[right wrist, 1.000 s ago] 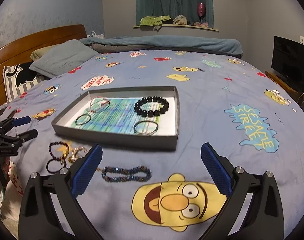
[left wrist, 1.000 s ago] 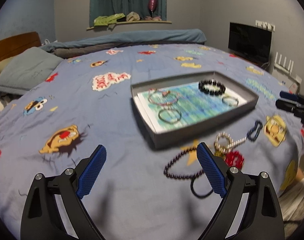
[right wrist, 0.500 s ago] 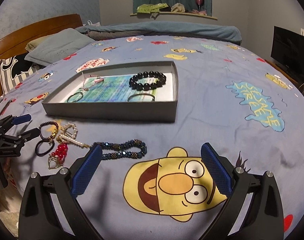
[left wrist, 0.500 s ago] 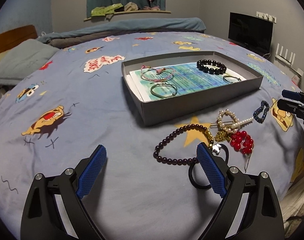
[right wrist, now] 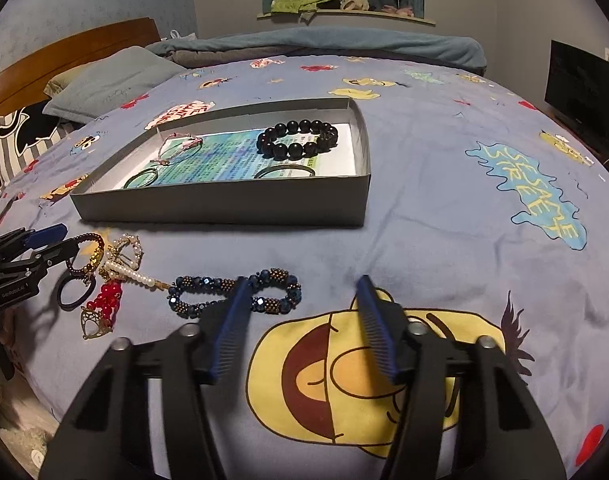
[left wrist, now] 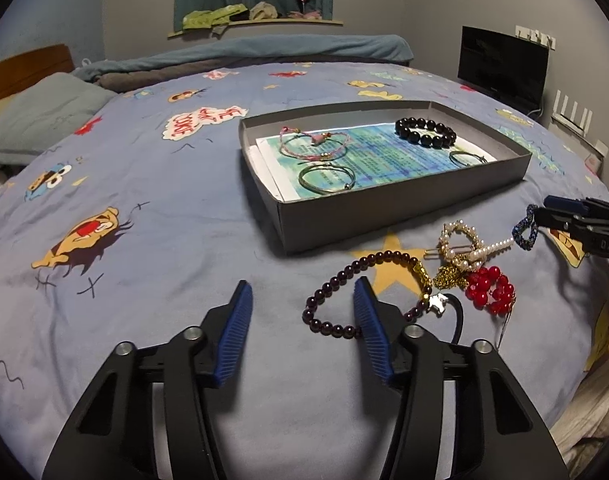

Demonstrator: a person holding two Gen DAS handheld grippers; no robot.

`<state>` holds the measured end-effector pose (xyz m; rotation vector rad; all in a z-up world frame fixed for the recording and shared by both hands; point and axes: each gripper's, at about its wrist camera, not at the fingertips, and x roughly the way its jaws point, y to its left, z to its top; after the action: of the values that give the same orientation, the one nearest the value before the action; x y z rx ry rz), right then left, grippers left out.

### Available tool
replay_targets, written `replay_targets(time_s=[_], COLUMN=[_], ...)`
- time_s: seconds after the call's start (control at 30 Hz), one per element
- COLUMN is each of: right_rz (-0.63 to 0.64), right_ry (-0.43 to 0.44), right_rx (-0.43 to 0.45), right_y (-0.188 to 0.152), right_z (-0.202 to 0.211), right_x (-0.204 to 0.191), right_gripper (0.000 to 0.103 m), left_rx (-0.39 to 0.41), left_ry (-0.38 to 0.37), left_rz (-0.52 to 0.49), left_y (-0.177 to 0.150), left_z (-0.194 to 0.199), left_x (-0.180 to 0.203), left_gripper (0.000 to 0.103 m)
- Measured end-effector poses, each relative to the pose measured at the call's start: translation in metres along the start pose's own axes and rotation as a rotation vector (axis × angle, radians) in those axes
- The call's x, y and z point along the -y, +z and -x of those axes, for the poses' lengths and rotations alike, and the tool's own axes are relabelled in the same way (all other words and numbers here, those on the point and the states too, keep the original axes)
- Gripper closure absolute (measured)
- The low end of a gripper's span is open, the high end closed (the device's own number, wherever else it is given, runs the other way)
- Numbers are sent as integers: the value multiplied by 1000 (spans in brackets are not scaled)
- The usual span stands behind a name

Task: Organize jewelry
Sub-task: 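Grasp the dark red bead strand with the left gripper while the right grasps the blue beaded bracelet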

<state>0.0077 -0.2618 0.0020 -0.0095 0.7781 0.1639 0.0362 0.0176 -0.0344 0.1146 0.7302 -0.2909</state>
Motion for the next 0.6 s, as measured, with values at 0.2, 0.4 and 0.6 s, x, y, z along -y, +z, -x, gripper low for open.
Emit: replay_targets(time_s=[0.2, 0.4, 0.6], right_rz=[13, -34, -51], right_ry=[31, 74, 97], right_rx=[-34, -66, -83], right_y=[0, 1, 2], right_z=[-5, -9, -17], right_x=[-5, 2, 2], right_gripper=[73, 73, 73], left_rx=[-11, -24, -42], left_ry=[-3, -18, -6], left_rz=[-21, -28, -65], left_y=[-1, -3, -5], left_z=[-3, -5, -12], left_x=[3, 3, 11], left_gripper=[60, 62, 62])
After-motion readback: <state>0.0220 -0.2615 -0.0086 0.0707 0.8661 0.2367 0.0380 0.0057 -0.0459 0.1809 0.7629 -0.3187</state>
